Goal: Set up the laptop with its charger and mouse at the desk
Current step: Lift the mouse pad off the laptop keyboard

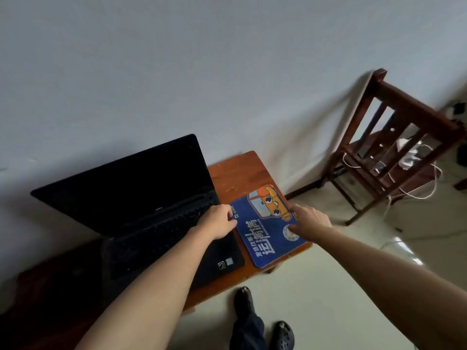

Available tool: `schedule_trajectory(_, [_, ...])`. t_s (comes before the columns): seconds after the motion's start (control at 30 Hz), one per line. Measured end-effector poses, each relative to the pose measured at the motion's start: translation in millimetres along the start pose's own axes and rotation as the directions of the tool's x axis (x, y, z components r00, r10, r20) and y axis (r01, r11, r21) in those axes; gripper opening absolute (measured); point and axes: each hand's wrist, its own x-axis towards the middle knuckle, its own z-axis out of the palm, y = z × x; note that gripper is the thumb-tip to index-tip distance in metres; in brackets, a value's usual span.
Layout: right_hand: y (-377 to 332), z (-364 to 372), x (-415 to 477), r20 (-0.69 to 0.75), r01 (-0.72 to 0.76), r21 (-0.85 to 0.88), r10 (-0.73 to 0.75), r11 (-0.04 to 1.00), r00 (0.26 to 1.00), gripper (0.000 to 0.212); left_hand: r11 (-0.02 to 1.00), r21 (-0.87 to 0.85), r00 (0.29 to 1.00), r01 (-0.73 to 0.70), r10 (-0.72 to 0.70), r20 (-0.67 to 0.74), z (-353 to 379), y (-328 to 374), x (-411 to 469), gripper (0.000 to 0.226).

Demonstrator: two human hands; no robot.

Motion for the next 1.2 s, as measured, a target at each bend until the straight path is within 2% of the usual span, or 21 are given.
schedule_trajectory(0.13, [1.9, 13.6, 13.2, 0.058, -0.091, -0.023, 0.092, 0.996, 0.994, 0.058, 1.000, -0.022, 0.999, -0.012, 0.013, 0.047, 7.9, -2.6, 38.2, 0.020])
schedule_trajectory(0.33, [9.0, 27.6, 37.5, 0.116, -0.198, -0.008, 0.198, 0.980, 0.973, 0.054, 1.000, 0.005, 0.989, -0.016, 0.015, 0.148, 26.4, -7.3, 90.3, 0.037])
schedule_trajectory(0.4, [11.9, 32.4, 42.0, 0.136, -0.234, 0.030, 0.228, 0.972, 0.964, 0.052, 0.999, 0.022, 0.992, -0.023, 0.020, 0.127, 32.3, -4.5, 100.6, 0.041])
schedule_trajectory(0.47, [16.2, 36.6, 45.9, 0.177, -0.294, 0.106, 0.273, 0.950, 0.946, 0.048, 1.000, 0.028, 0.996, 0.006, -0.008, 0.085, 37.1, -3.4, 107.6, 0.042])
schedule_trajectory(0.57, [19.4, 40.5, 46.6, 0.178, -0.350, 0.127, 0.326, 0.928, 0.928, 0.048, 0.993, 0.026, 0.987, 0.111, -0.113, 0.113, 37.7, -4.3, 113.9, 0.041])
schedule_trajectory(0.67, [22.2, 40.6, 47.0, 0.157, -0.338, 0.109, 0.319, 0.935, 0.934, 0.051, 0.992, 0.011, 0.977, 0.126, -0.126, 0.172, 35.3, 0.4, 116.2, 0.016])
schedule_trajectory(0.73, [22.9, 38.8, 46.8, 0.196, -0.343, 0.158, 0.311, 0.926, 0.930, 0.049, 0.994, -0.017, 0.978, 0.109, -0.105, 0.179, 35.5, 6.0, 111.6, 0.025])
schedule_trajectory(0.83, [21.4, 33.8, 44.6, 0.222, -0.349, 0.229, 0.300, 0.909, 0.928, 0.038, 0.993, -0.080, 0.988, 0.089, -0.077, 0.136, 30.7, 10.2, 99.3, 0.024])
schedule_trajectory(0.97, [16.2, 12.3, 40.9, 0.119, -0.175, 0.187, 0.154, 0.967, 0.981, 0.014, 0.975, -0.208, 0.996, 0.083, -0.075, 0.044, 13.4, 7.6, 71.5, 0.036])
schedule_trajectory(1.03, [8.7, -5.4, 43.5, 0.112, -0.101, 0.207, 0.079, 0.973, 0.991, 0.013, 0.953, -0.288, 0.994, 0.095, -0.104, -0.018, 1.4, 4.3, 54.0, 0.032])
schedule_trajectory(1.1, [-4.0, -23.6, 50.0, 0.174, -0.082, 0.359, 0.019, 0.930, 0.985, 0.017, 0.910, -0.392, 0.985, 0.135, -0.166, -0.046, -10.0, -3.2, 34.3, 0.023])
schedule_trajectory(1.2, [-32.9, -45.1, 55.1, 0.279, -0.144, 0.605, -0.039, 0.783, 0.959, 0.020, 0.823, -0.539, 0.959, 0.179, -0.267, -0.089, -24.4, -19.6, -0.4, 0.019])
